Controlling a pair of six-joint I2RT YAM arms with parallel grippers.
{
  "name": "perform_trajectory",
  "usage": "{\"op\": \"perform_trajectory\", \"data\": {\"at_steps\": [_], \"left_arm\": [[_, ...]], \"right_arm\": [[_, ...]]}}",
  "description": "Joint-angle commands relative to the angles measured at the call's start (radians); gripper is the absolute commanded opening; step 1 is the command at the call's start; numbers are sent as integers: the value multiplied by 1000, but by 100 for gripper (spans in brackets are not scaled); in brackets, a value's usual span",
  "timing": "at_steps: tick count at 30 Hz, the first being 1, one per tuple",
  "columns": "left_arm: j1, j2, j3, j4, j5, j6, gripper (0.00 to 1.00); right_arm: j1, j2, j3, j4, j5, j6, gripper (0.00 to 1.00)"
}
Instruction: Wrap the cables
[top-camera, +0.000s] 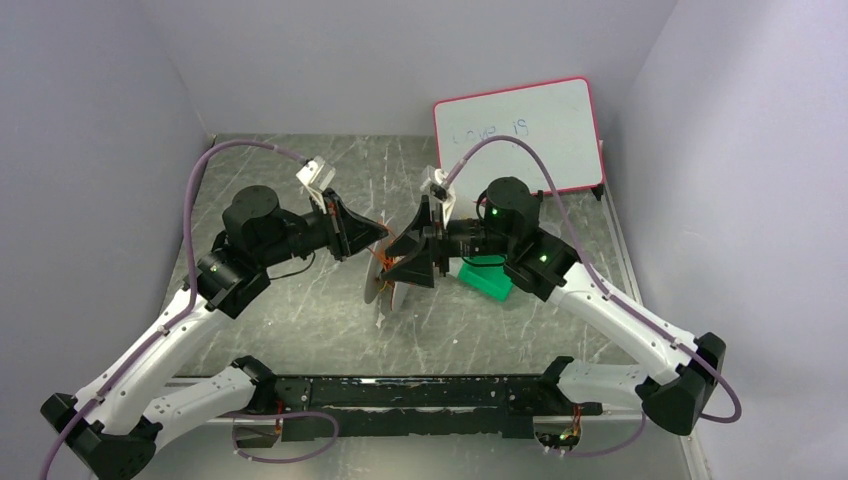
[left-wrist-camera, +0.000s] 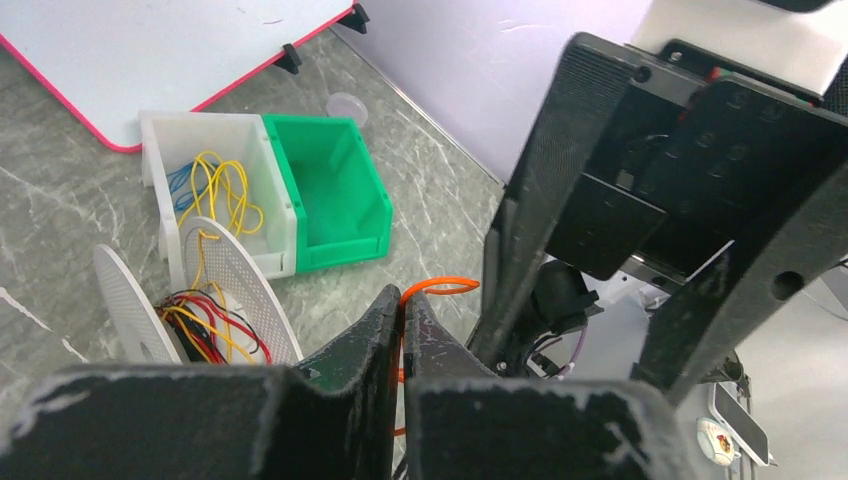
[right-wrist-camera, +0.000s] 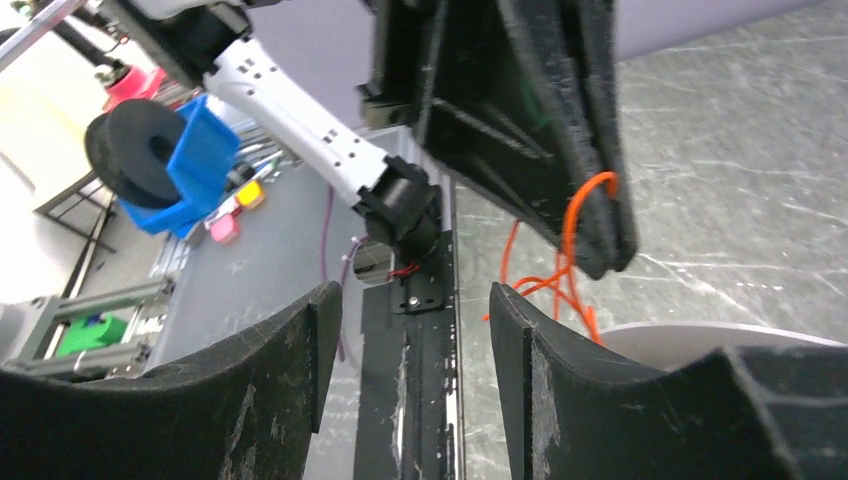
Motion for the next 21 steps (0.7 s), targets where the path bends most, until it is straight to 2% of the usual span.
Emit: {"op": "perform_trajectory", "data": {"at_steps": [1, 7, 21], "left_arm": [[4, -12, 34, -17, -15, -18, 7], [3, -16, 33, -13, 0, -27, 7], [4, -42, 74, -31, -16, -46, 7]], "right_arm": [[10, 9, -4, 57, 147, 15, 59], [34, 41, -28, 104, 198, 40, 59], [130, 105, -106, 77, 355, -12, 59]]}}
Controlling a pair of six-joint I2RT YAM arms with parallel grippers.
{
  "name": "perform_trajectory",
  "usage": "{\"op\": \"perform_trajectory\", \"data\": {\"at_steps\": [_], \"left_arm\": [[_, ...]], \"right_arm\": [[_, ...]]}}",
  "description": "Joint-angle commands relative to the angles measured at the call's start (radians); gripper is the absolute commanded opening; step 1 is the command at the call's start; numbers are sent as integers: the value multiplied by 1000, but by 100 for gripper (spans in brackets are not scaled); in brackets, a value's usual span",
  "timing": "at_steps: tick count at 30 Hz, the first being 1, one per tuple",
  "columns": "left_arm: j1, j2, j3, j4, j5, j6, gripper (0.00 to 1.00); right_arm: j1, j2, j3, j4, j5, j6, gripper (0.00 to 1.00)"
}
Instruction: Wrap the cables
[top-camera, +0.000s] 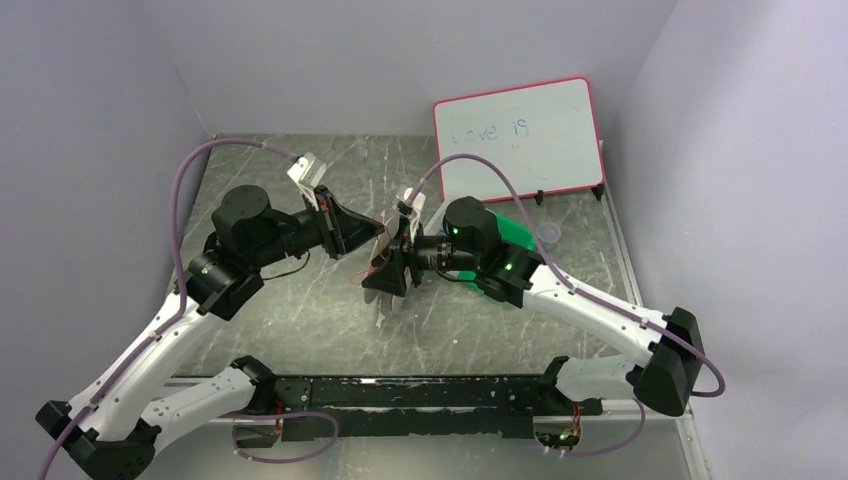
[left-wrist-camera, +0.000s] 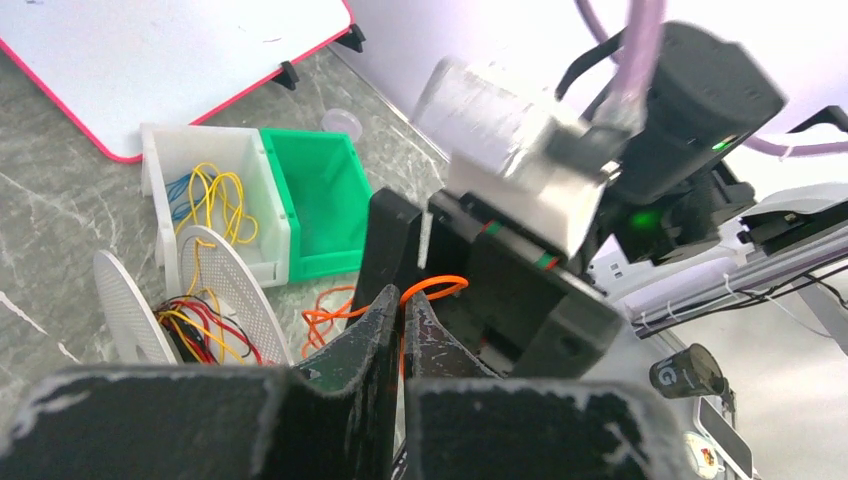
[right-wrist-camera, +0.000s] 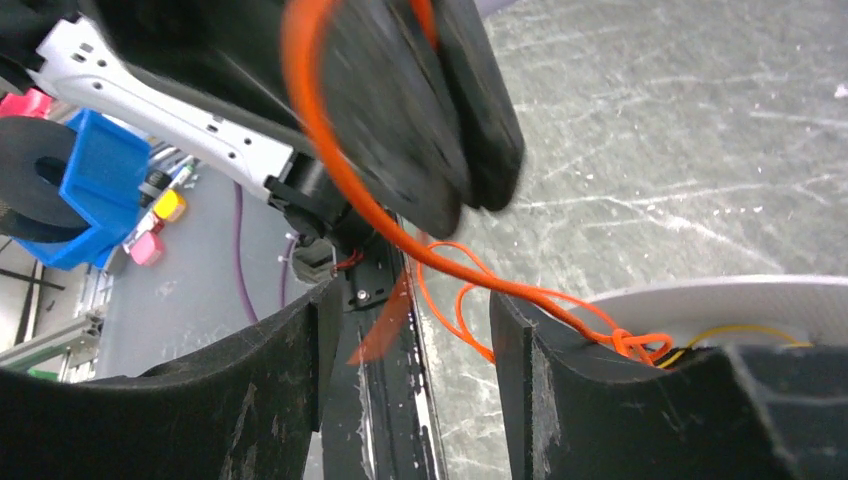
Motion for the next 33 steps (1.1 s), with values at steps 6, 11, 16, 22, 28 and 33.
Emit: {"op": "perform_trajectory", "data": {"at_steps": [6, 11, 16, 22, 28, 33], "left_arm": [[3, -48, 108, -53, -16, -15, 7], [4, -57, 194, -110, -6, -1, 7], [3, -55, 280, -160, 30, 18, 7], [3, -41, 363, -255, 35, 64, 7], [3, -42, 374, -300, 9, 91, 7], [3, -47, 364, -314, 5, 96, 7]], "right_arm": [[62, -42, -93, -42, 150, -40, 59], [69, -118, -155, -88, 241, -39, 59], [70, -213, -207, -130, 332, -28, 59], [71, -331, -180, -178, 304, -38, 59], [71, -395, -89, -227, 200, -66, 60], [71, -398, -52, -181, 121, -30, 59]]}}
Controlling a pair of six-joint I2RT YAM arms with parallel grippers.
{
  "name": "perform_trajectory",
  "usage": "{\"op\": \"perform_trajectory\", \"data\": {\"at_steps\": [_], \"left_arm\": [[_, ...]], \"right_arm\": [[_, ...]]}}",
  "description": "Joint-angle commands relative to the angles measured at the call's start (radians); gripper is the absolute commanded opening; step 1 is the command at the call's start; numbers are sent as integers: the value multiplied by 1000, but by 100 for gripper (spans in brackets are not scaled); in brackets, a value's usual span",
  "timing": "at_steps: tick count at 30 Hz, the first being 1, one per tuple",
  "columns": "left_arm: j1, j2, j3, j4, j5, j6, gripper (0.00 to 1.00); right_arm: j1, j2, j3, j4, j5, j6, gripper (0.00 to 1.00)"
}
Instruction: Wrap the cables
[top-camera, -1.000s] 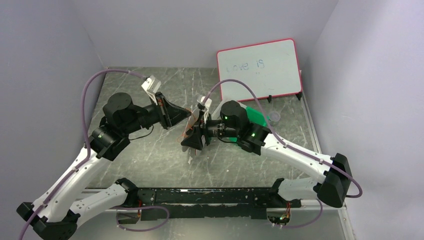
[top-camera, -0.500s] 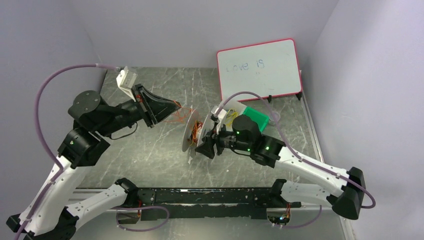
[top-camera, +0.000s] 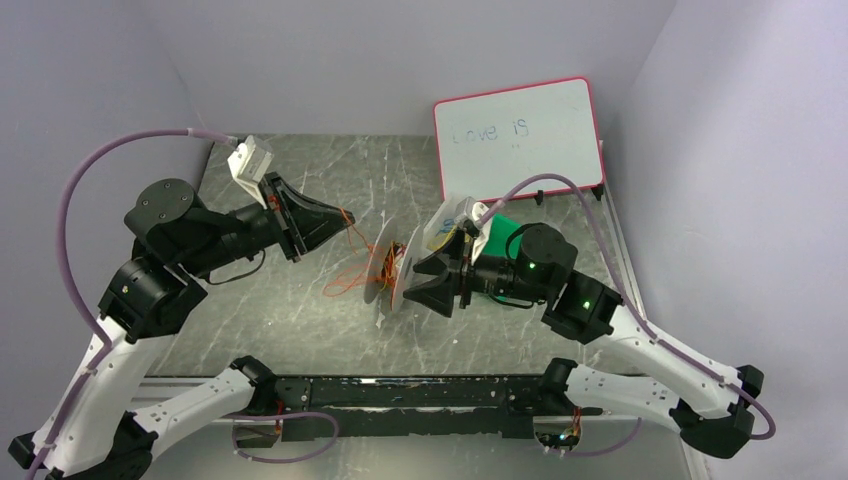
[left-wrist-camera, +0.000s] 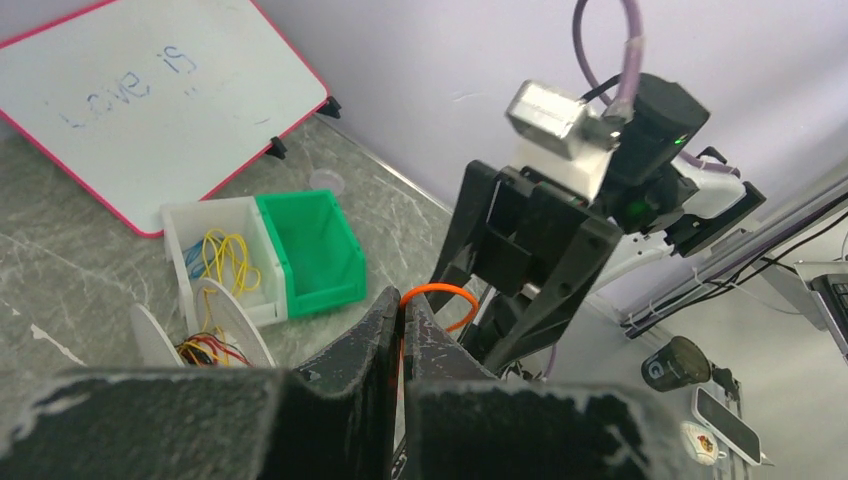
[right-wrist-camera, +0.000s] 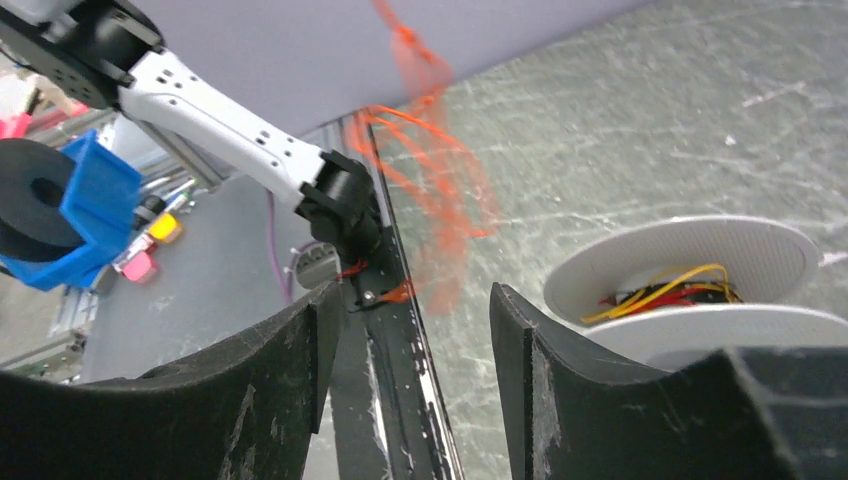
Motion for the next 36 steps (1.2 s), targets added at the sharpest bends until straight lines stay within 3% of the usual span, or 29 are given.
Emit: {"op": "perform_trajectory", "data": {"at_steps": [1, 13, 24, 36], "left_arm": [[3, -4, 8, -32, -5, 19, 7], [4, 1, -3, -43, -18, 36, 7], [3, 4, -14, -55, -17, 38, 7], [4, 13, -6, -60, 4, 52, 7]], "right_arm": [[6, -15, 28, 39, -85, 24, 59], [6, 73, 147, 103, 13, 13, 52], [6, 201, 219, 109, -92, -35, 51], [6, 237, 221, 106, -15, -71, 47]]}}
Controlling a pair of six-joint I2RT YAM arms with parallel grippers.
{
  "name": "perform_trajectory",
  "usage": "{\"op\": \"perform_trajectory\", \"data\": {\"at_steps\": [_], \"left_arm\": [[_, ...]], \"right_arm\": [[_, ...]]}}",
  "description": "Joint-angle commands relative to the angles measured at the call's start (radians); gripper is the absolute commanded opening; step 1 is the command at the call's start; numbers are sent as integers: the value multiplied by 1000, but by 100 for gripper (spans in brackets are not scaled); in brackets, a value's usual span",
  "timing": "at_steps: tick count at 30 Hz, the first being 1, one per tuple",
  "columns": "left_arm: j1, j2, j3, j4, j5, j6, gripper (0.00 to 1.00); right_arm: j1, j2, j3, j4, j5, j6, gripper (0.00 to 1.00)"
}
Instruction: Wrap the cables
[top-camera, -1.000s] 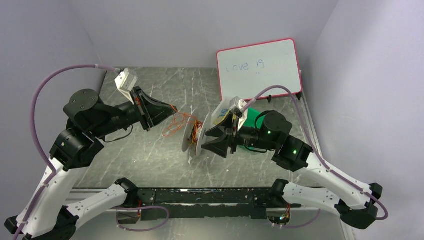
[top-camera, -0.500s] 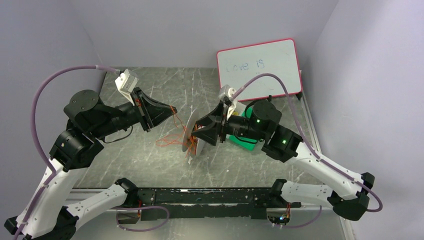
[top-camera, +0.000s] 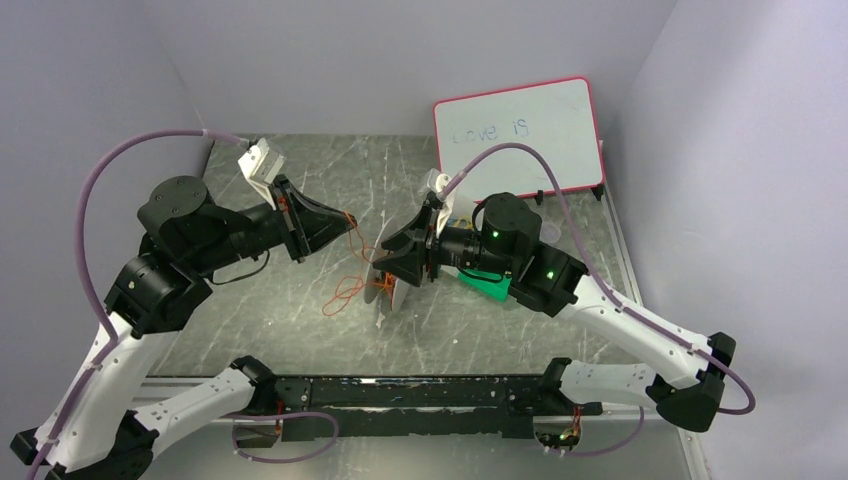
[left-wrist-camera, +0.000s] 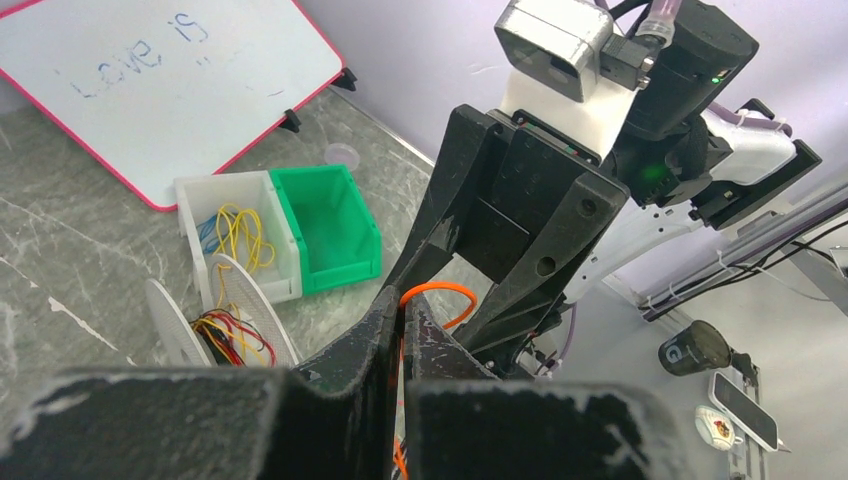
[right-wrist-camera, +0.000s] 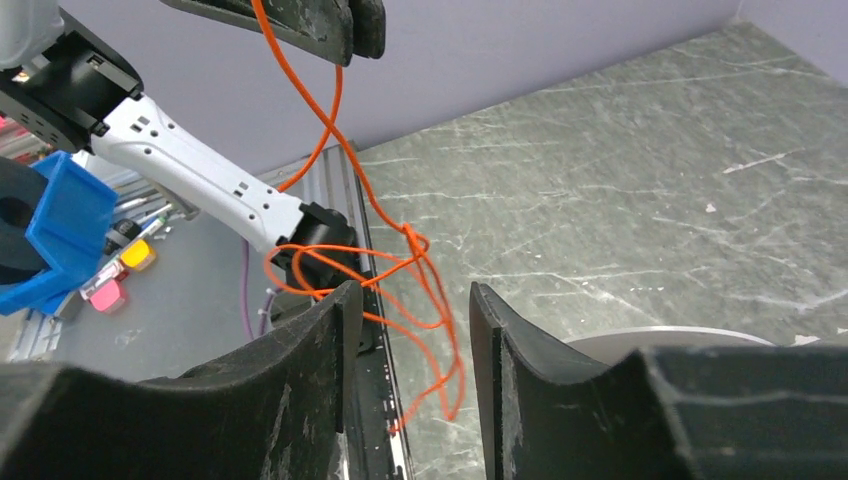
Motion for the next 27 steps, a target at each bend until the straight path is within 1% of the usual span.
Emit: {"op": "perform_trajectory", "data": {"at_steps": [1, 9, 12, 13, 14, 20, 24, 27], "left_arm": [[3, 5, 1, -10, 15, 14, 7], [4, -2, -12, -5, 21, 14, 7], [4, -2, -10, -7, 18, 14, 7], [3, -1, -9, -7, 18, 15, 7], [3, -1, -9, -7, 18, 14, 7], [4, -3, -6, 2, 25, 13, 7], [3, -6, -1, -3, -2, 13, 7], [3, -15, 8, -12, -57, 14, 7]], "right_arm": [[5, 3, 26, 22, 18, -25, 47], [6, 19, 11, 31, 4, -23, 44], [6, 19, 4, 33, -1, -25, 34], [6, 19, 0, 36, -3, -26, 30], [6, 18, -2, 39, -5, -25, 24], [7, 27, 1, 30, 0, -27, 0], [6, 19, -5, 24, 24, -23, 0], [6, -3, -31, 17, 51, -23, 0]]}}
